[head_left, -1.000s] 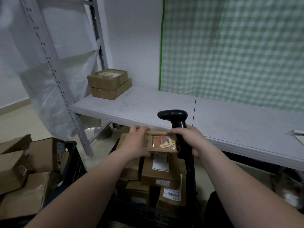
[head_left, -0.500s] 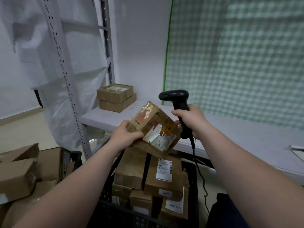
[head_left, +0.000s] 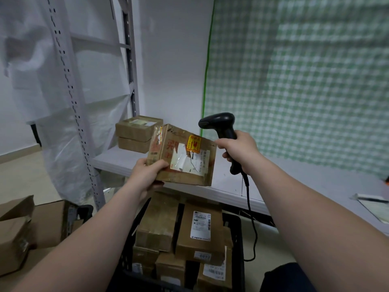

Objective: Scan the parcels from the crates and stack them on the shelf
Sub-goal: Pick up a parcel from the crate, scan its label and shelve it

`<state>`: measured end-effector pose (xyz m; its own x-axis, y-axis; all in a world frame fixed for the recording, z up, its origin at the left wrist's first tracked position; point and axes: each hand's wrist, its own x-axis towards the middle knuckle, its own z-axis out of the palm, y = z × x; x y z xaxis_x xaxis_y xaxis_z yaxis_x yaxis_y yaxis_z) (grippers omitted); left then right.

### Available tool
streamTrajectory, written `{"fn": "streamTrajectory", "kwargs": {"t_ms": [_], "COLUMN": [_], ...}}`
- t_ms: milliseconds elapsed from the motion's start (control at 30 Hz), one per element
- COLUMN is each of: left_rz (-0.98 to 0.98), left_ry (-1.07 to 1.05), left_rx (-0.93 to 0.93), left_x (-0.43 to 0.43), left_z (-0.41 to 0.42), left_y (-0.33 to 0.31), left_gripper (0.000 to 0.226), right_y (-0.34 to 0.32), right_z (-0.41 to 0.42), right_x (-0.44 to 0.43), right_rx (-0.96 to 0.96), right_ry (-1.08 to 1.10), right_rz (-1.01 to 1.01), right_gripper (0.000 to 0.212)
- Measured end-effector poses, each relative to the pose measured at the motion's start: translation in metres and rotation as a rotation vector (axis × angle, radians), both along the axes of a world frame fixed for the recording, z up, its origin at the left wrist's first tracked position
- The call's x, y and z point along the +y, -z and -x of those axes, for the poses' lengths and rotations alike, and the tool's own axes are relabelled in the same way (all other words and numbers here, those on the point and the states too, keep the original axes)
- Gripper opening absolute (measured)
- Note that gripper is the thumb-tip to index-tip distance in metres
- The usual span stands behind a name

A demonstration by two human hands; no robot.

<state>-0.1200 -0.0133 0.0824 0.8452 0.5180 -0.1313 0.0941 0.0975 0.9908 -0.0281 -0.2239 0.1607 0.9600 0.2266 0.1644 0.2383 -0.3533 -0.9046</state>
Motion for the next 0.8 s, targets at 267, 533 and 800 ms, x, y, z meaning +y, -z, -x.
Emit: {"fn": "streamTrajectory", "kwargs": {"t_ms": [267, 533, 800], "left_rz": [0.232, 0.353, 0.362], "left_ry": [-0.045, -0.08, -0.203], "left_rx": [-0.017, -0.01, -0.007], "left_x": [0.005, 0.025, 0.051], "left_z": [-0.002, 0.001, -0.002], "left_y": [-0.003, -0.011, -0.014], "left_gripper": [0.044, 0.021, 0.037], "right_y": [-0.006, -0.019, -0.023], "right_z": [-0.003, -0.011, -0.032], "right_x": [0.006, 0.011, 0.01], "right_rx": [-0.009, -0.043, -0.152], "right_ry": [0.006, -0.094, -0.199], "right_rz": [-0.004, 0.013, 0.305], "right_gripper": [0.015, 0.013, 0.026]}}
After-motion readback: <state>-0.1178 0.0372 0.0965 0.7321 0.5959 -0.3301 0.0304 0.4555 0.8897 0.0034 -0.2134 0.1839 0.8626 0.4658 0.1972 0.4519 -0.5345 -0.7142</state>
